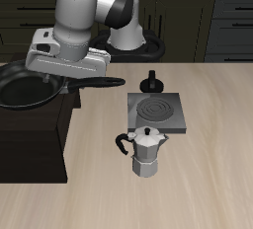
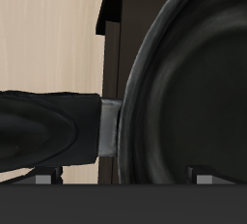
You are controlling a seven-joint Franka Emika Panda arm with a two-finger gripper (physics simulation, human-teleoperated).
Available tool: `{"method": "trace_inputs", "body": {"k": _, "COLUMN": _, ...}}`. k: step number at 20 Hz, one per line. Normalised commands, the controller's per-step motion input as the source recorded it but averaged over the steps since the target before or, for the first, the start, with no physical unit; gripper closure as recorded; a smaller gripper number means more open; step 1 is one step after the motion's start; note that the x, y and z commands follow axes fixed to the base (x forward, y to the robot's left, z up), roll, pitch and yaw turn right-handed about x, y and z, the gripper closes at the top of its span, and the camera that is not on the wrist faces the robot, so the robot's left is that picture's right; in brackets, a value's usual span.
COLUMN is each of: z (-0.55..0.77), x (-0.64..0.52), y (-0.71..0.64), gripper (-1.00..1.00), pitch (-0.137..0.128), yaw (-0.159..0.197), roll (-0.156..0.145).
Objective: Place the frypan on the top layer of the shelf
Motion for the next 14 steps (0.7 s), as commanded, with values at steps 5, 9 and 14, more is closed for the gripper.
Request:
{"method": "trace_inputs", "body": {"k": 5, "z": -0.39, "x": 0.01, "y": 0.12, "gripper": 1.0, "pitch": 0.022, "yaw": 0.002, "roll": 0.027}}
{"method": "trace_inputs", "body": {"k": 9, "z": -0.1, "x": -0.19, "y": 0.27, "gripper": 1.0, "pitch": -0.011, "yaw": 0.011, "roll": 0.064}}
{"method": "trace_inputs", "body": {"k": 14, "z": 0.13, "x": -0.23, "y": 0.28, "gripper": 1.0, "pitch": -0.038, "yaw": 0.017, "roll": 0.034}}
